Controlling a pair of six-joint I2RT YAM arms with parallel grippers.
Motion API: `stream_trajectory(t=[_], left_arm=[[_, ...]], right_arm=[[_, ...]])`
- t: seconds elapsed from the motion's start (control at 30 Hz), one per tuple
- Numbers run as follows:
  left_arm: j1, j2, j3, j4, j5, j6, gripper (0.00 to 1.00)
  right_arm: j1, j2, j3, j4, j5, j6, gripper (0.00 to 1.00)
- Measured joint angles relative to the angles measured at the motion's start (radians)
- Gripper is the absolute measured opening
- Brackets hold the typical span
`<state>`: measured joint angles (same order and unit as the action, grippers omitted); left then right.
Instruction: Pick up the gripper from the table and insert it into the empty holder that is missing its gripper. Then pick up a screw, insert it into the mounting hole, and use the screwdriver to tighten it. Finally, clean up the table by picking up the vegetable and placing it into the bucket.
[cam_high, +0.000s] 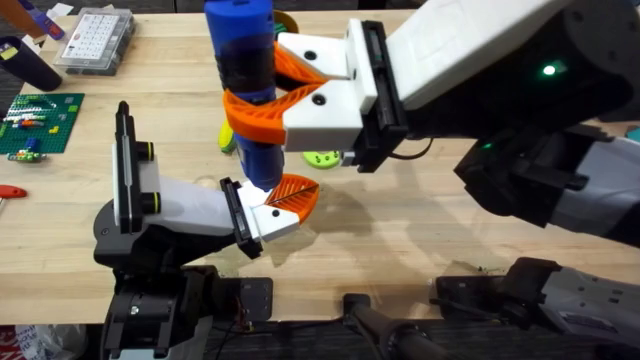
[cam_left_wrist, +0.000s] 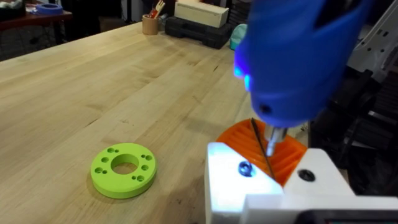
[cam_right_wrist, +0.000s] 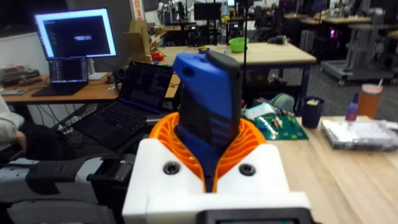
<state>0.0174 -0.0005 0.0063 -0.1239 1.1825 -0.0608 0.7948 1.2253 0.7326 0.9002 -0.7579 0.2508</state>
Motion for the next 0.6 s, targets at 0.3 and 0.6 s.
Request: stream_trajectory(t=[0.3, 0.6], left_arm=[[0.000, 0.001, 0.000, 0.003, 0.003, 0.000, 0.011], [0.000, 0.001, 0.000, 0.003, 0.003, 0.000, 0.011]], right_arm=[[0.000, 0.018, -0.008, 0.003, 0.001, 0.006, 0.036], [0.000, 0.019, -0.006, 0.012, 0.000, 0.012, 0.035]])
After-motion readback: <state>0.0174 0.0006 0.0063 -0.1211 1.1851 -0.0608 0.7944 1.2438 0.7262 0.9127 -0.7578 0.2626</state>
